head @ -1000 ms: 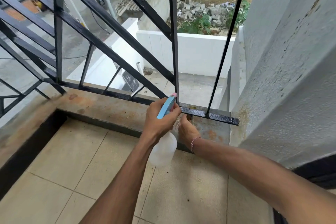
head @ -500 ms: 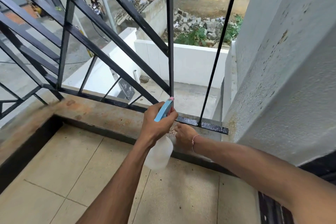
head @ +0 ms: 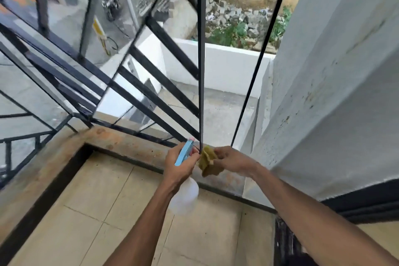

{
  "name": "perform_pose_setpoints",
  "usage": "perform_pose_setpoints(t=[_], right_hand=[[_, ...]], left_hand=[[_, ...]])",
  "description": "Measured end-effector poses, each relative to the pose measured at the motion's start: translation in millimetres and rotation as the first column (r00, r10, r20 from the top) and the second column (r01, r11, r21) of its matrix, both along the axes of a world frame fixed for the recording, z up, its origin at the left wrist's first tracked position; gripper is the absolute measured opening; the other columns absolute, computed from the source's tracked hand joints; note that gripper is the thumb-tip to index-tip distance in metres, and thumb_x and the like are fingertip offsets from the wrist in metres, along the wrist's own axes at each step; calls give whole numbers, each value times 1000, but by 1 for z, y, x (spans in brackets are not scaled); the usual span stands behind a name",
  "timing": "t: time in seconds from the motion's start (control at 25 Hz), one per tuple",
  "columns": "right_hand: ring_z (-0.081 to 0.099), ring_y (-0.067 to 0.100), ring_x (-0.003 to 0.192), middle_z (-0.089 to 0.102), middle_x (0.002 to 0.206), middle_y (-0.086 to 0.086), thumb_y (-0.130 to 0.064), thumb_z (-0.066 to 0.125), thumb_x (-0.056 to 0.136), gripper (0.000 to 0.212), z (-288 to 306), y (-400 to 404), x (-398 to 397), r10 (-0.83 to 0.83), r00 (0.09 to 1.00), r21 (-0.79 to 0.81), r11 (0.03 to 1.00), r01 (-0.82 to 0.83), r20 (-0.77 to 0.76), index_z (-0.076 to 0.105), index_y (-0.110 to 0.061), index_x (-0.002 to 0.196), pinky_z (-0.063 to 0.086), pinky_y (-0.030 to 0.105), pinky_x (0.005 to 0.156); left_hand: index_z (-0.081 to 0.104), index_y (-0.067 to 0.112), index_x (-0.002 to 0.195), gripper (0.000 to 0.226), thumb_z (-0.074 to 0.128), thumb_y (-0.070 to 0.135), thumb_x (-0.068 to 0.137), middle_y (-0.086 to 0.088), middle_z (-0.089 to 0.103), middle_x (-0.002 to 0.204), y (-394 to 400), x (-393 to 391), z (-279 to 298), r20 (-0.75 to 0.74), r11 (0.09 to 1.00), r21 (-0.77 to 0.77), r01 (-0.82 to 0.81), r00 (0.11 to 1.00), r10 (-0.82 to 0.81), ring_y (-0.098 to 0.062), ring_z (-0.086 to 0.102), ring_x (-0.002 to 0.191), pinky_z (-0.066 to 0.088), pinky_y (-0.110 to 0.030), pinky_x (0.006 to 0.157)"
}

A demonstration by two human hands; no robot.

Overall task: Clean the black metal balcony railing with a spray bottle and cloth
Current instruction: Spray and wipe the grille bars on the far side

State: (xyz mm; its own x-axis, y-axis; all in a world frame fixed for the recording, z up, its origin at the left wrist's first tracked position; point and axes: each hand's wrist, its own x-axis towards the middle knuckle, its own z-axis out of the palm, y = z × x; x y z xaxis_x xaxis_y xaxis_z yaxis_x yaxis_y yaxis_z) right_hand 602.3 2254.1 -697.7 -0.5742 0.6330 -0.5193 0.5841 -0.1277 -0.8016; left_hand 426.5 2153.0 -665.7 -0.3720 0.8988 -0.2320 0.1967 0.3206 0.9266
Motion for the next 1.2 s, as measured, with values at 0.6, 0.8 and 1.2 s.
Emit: perform_pose_setpoints(t=[0.6, 0.8, 1.2], right_hand=[[75, 23, 92, 77, 102, 8, -13, 77, 87, 23, 416, -111, 20, -593, 741, -207, 805, 556, -314, 70, -15, 109, 62, 43, 81], [74, 16, 75, 76, 83, -2, -28, 69, 95, 8, 496, -120, 19, -744, 570, 227, 523, 822, -349, 70, -21, 91, 64, 42, 66], [70, 15, 72, 72, 74, -8, -31, 68, 93, 17, 561, -134, 0, -881, 335, 438, 169, 883, -334, 68, -19, 81, 60, 35, 65]], left_hand=[[67, 20, 78, 12, 74, 26, 86, -5, 63, 67, -47, 15, 377, 13, 989, 97, 109, 994, -111, -14, 59, 61, 48, -25, 55], [64, 24, 72, 19, 70, 42, 76, 4, 60, 63, -34, 16, 452, -45, 956, 211, 203, 979, -198, -16, 59, 60, 54, -32, 57], [67, 10, 72, 18, 71, 20, 87, -9, 64, 61, 12, 12, 520, -183, 846, 307, 437, 899, -398, -28, 64, 54, 62, -34, 55]])
